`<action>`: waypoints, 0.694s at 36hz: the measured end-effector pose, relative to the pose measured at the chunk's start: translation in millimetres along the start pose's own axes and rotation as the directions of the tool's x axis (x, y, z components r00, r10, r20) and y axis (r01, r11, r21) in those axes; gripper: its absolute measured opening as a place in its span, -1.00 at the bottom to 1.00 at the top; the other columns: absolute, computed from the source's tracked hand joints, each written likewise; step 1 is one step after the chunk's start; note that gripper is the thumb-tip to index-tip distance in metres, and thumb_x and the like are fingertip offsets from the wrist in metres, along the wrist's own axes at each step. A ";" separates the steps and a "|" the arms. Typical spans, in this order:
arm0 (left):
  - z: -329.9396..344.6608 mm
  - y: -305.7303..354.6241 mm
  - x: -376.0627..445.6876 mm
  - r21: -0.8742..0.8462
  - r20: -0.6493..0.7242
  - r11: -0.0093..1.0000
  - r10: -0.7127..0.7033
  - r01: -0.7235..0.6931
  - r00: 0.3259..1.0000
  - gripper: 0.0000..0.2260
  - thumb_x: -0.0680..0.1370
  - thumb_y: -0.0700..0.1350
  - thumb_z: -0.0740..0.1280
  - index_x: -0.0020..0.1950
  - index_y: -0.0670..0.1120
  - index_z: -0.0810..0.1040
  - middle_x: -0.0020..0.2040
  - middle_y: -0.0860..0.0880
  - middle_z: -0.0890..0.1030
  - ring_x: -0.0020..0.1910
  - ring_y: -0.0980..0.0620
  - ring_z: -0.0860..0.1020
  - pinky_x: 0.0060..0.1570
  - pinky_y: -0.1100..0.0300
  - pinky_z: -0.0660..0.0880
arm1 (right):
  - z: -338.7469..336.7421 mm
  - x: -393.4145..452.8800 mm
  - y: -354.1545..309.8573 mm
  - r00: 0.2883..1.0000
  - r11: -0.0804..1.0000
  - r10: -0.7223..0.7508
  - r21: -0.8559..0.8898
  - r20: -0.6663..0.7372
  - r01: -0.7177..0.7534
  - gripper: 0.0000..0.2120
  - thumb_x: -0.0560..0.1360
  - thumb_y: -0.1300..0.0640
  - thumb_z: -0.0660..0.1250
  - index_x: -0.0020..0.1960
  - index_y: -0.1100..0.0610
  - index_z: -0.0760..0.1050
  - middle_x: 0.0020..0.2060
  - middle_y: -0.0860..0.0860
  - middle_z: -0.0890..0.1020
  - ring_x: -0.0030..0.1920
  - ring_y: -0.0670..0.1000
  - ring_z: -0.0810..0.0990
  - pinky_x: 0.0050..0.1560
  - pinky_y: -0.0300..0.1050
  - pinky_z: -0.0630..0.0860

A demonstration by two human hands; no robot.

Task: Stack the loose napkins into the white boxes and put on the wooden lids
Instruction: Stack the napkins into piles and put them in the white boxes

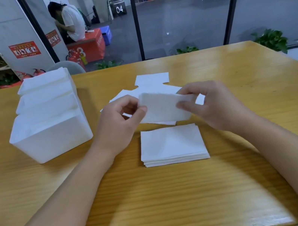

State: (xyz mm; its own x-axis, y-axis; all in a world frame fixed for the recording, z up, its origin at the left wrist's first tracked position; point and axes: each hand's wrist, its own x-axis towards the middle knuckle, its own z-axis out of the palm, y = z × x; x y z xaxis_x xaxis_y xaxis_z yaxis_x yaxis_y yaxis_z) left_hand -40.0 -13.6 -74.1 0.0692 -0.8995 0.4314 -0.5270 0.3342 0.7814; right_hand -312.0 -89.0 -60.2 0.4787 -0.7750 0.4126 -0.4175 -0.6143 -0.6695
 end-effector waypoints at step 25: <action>-14.1 11.9 -3.5 0.148 0.474 0.969 -0.247 0.199 0.845 -0.73 0.65 0.01 0.50 0.28 0.30 0.61 -0.35 0.00 0.35 -0.30 -0.05 0.32 -0.16 0.04 0.28 | -15.7 -1.0 -7.8 0.871 0.986 0.152 -0.131 0.468 -0.102 -0.73 0.58 0.05 0.54 0.23 -0.15 0.59 -0.40 -0.09 0.55 -0.39 -0.08 0.46 -0.35 -0.29 0.37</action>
State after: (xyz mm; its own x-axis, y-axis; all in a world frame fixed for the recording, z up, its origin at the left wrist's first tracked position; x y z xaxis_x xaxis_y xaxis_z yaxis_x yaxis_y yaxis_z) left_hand -34.5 -2.5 -60.0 -0.2135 -0.9760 -0.0419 -0.6223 0.1027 0.7760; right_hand -321.4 -85.8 -45.8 0.7147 -0.6988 -0.0315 -0.5615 -0.5463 -0.6215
